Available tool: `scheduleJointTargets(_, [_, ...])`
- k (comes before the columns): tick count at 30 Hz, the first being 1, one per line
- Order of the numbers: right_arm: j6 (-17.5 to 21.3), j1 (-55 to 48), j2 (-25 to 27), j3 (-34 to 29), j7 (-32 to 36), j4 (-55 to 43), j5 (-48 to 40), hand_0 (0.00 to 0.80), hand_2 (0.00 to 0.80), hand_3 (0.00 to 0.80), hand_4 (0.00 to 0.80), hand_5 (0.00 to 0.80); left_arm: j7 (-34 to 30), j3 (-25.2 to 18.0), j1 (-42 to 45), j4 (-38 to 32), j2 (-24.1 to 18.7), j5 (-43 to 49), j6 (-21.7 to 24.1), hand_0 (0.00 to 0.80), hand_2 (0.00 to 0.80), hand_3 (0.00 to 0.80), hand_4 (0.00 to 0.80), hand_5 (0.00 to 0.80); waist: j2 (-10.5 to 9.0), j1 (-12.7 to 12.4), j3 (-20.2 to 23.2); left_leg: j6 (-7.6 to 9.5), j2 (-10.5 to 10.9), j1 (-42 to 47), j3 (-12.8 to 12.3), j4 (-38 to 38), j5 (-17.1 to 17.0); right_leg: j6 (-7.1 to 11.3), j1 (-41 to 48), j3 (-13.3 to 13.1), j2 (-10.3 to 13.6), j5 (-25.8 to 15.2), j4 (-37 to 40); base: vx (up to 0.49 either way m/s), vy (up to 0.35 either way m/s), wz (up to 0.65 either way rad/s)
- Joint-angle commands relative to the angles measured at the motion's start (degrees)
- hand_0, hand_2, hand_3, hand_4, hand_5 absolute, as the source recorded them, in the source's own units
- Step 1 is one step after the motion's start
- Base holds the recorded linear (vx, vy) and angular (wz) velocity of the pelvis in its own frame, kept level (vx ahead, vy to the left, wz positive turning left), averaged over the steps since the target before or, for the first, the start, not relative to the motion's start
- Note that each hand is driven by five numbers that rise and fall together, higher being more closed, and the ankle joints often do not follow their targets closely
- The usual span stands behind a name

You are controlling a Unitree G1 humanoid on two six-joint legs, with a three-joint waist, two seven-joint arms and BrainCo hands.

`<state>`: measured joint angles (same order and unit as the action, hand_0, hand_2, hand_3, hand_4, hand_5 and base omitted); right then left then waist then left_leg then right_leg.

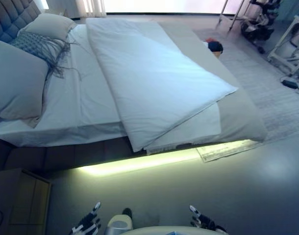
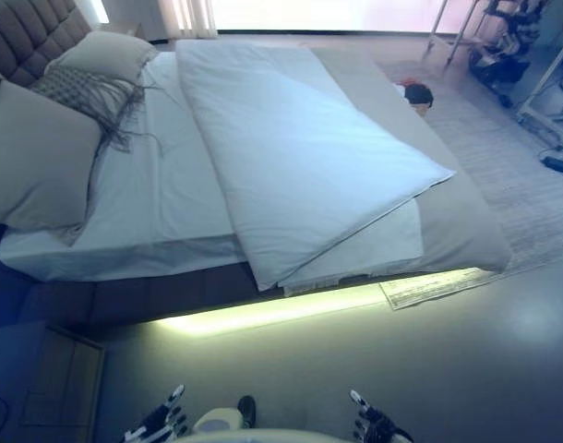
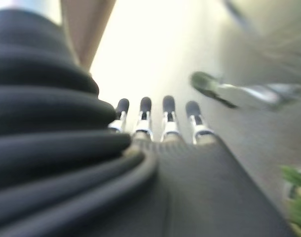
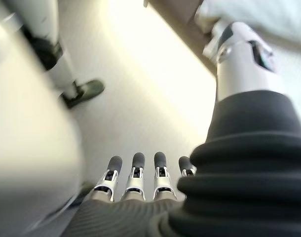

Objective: Make the bed neatly

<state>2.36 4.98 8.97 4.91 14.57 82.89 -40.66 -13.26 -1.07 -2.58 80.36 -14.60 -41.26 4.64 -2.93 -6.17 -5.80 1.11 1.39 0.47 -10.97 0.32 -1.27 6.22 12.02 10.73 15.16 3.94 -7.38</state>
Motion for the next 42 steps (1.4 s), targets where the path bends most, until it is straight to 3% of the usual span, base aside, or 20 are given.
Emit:
scheduleJointTargets(1, [0.9, 1.2, 3.0, -1.4, 0.3, -3.0, 0.0, 0.0, 0.0, 0.0, 0.0, 0.0, -0.1, 1.8, -0.2, 1.4, -0.1, 2.4, 0.1, 0.0, 0.0, 0.0, 0.0, 0.0, 2.23, 0.4, 0.5, 0.72, -0.9, -6.6, 0.9, 2.4, -1.8, 1.28, -0.9, -0.8, 0.1, -7.7, -15.3, 0.29, 0.318, -0.02])
scheduleJointTargets(3, [0.8, 0.8, 3.2, -1.2, -0.1, -3.1, -0.4, 0.0, 0.0, 0.0, 0.0, 0.0, 0.2, 2.2, -0.5, 1.4, -0.4, 2.7, -0.4, 0.0, 0.0, 0.0, 0.0, 0.0, 2.84, 1.4, 0.4, 1.05, -0.6, -5.1, 0.5, 2.1, -1.2, 0.39, -5.1, -0.7, -0.2, -7.5, -17.6, 0.245, 0.208, 0.11])
scheduleJointTargets(6, [0.7, 0.4, 3.8, -0.8, -1.0, -2.5, -1.5, 0.0, 0.0, 0.0, 0.0, 0.0, 0.7, 2.7, -1.0, 1.3, -0.4, 2.0, -0.4, 0.0, 0.0, 0.0, 0.0, 0.0, 4.06, 3.5, -0.9, 0.25, -0.9, -0.9, 0.7, 0.0, -1.1, -1.43, -12.2, 1.3, -4.0, -4.3, -12.0, 0.209, 0.054, 0.1])
scheduleJointTargets(7, [0.8, 0.3, 4.2, -0.9, -0.9, -2.1, -2.9, 0.0, 0.0, 0.0, 0.0, 0.0, 1.0, 3.3, -1.3, 1.1, -0.1, 1.7, -0.1, 0.0, 0.0, 0.0, 0.0, 0.0, 4.12, 4.2, -1.6, -0.02, -0.4, 0.5, 1.6, -1.3, -0.8, -1.34, -15.6, 1.6, -5.3, -4.7, -6.5, 0.139, -0.084, 0.09])
scheduleJointTargets(9, [1.4, 0.6, 4.6, -1.5, -0.6, -1.9, -4.3, 0.0, 0.0, 0.0, 0.0, 0.0, 1.3, 3.3, -1.7, 0.5, -0.1, 1.1, 0.2, 0.0, 0.0, 0.0, 0.0, 0.0, 3.42, 5.6, -2.8, -0.36, 0.7, 2.0, 2.6, -2.8, 0.5, 0.86, -20.2, 0.5, -4.8, -11.3, 0.8, 0.117, -0.108, 0.12])
scheduleJointTargets(11, [1.6, 1.1, 4.9, -2.7, -0.9, -1.8, -4.7, 0.0, 0.0, 0.0, 0.0, 0.0, 1.2, 3.2, -2.4, 0.3, -0.3, 0.5, 0.0, 0.0, 0.0, 0.0, 0.0, 0.0, 3.3, 6.5, -3.6, -0.8, 0.8, 3.6, 2.4, -3.8, 1.9, 2.49, -23.7, 1.5, -3.7, -15.0, 8.8, 0.167, -0.11, 0.13])
scheduleJointTargets(16, [1.7, 0.3, 4.7, -5.5, -1.5, -2.6, -3.4, 0.0, 0.0, 0.0, 0.0, 0.0, 1.5, 1.7, -0.8, 0.2, 0.2, 1.1, 0.6, 0.0, 0.0, 0.0, 0.0, 0.0, 3.22, 5.6, -4.1, -1.5, -0.6, 7.9, -0.3, -3.4, 4.8, 3.64, -23.3, 6.7, 0.0, -16.1, 12.4, 0.294, -0.181, 0.05])
scheduleJointTargets(20, [2.5, -0.2, 4.4, -5.6, -0.4, -2.4, -3.3, 0.0, 0.0, 0.0, 0.0, 0.0, 2.2, 0.4, 0.7, 0.7, 0.2, 3.4, 1.1, 0.0, 0.0, 0.0, 0.0, 0.0, 1.87, 5.1, -3.6, -2.18, -2.0, 8.7, 0.9, 0.4, 7.6, 3.93, -18.4, 5.5, 3.3, -17.6, 10.3, 0.304, -0.3, 0.24])
scheduleJointTargets(24, [2.6, 0.1, 4.2, -5.1, -0.5, -3.1, -4.3, 0.0, 0.0, 0.0, 0.0, 0.0, 1.9, -0.1, 1.7, 0.7, -0.2, 5.0, 0.0, 0.0, 0.0, 0.0, 0.0, 0.0, 1.27, 5.8, -2.5, -4.49, -5.4, 11.0, 1.8, 2.4, 8.8, 4.4, -17.4, 3.2, 3.1, -16.8, 7.0, 0.278, -0.393, 0.42])
scheduleJointTargets(27, [1.8, 0.5, 4.4, -4.5, 0.0, -3.5, -4.1, 0.0, 0.0, 0.0, 0.0, 0.0, 1.8, -0.4, 2.4, 0.8, -0.5, 5.6, -0.6, 0.0, 0.0, 0.0, 0.0, 0.0, 1.28, 6.2, -1.8, -5.45, -7.8, 12.0, 1.5, 2.8, 7.6, 3.95, -17.5, 3.3, 1.1, -14.3, 3.8, 0.192, -0.354, -0.04])
scheduleJointTargets(33, [2.4, 0.6, 5.3, -3.9, -0.1, -2.2, -2.3, 0.0, 0.0, 0.0, 0.0, 0.0, 0.1, -0.6, 3.1, 1.3, 0.8, 4.7, 0.8, 0.0, 0.0, 0.0, 0.0, 0.0, 2.83, 7.4, -1.3, -8.02, -12.6, 11.4, 0.7, 5.8, -0.9, 0.38, -16.9, 5.4, -3.6, -9.7, 2.1, 0.122, -0.261, -0.08])
scheduleJointTargets(35, [2.8, 0.3, 5.6, -4.3, 0.6, -2.4, -1.8, 0.0, 0.0, 0.0, 0.0, 0.0, -1.3, -0.8, 3.0, 1.2, 1.4, 4.7, 1.4, 0.0, 0.0, 0.0, 0.0, 0.0, 2.77, 7.7, -1.0, -8.91, -13.6, 10.6, -2.0, 9.2, -3.6, -1.02, -15.2, 7.5, -4.5, -9.1, 3.8, 0.089, -0.159, -0.12])
scheduleJointTargets(36, [2.8, 0.2, 5.7, -4.3, 0.4, -2.6, -1.6, 0.0, 0.0, 0.0, 0.0, 0.0, -1.8, -0.7, 2.7, 1.2, 1.5, 4.9, 1.3, 0.0, 0.0, 0.0, 0.0, 0.0, 2.77, 7.6, -1.1, -8.92, -12.7, 9.9, -1.8, 10.4, -3.0, -1.26, -14.2, 8.0, -4.9, -8.7, 4.5, 0.075, -0.093, -0.07])
scheduleJointTargets(38, [2.7, 0.4, 6.2, -3.6, -0.2, -3.1, -2.4, 0.0, 0.0, 0.0, 0.0, 0.0, -2.3, 0.2, 2.1, 0.6, 2.1, 4.6, 1.4, 0.0, 0.0, 0.0, 0.0, 0.0, 2.84, 6.4, -1.5, -7.16, -6.4, 5.9, 0.3, 9.0, 0.6, -0.85, -12.5, 7.2, -5.6, -8.3, 5.5, 0.061, -0.029, 0.05])
scheduleJointTargets(39, [2.7, 0.6, 6.5, -3.5, -0.2, -3.2, -3.1, 0.0, 0.0, 0.0, 0.0, 0.0, -2.5, 1.0, 1.8, 0.1, 2.4, 4.8, 1.4, 0.0, 0.0, 0.0, 0.0, 0.0, 3.29, 5.7, -2.4, -6.81, -3.7, 3.5, -0.1, 7.1, 1.5, -0.51, -10.8, 6.5, -6.5, -7.7, 6.0, 0.013, 0.017, 0.06])
scheduleJointTargets(41, [2.7, 1.3, 7.1, -2.8, -0.2, -3.5, -3.9, 0.0, 0.0, 0.0, 0.0, 0.0, -2.5, 3.0, 0.9, -0.9, 2.8, 4.6, 1.4, 0.0, 0.0, 0.0, 0.0, 0.0, 3.69, 4.1, -3.8, -6.56, -1.1, -4.5, -3.8, 4.2, -0.5, -0.6, -8.2, 6.0, -8.0, -6.4, 7.1, -0.029, 0.031, 0.12])
scheduleJointTargets(42, [2.3, 1.7, 7.0, -2.5, -1.1, -4.1, -3.8, 0.0, 0.0, 0.0, 0.0, 0.0, -2.2, 3.0, 0.7, -1.1, 2.8, 5.0, 1.3, 0.0, 0.0, 0.0, 0.0, 0.0, 3.22, 3.4, -4.2, -6.02, -1.4, -6.3, -3.3, 4.7, -0.9, -0.77, -7.7, 5.8, -8.0, -6.3, 7.8, -0.035, 0.043, -0.15])
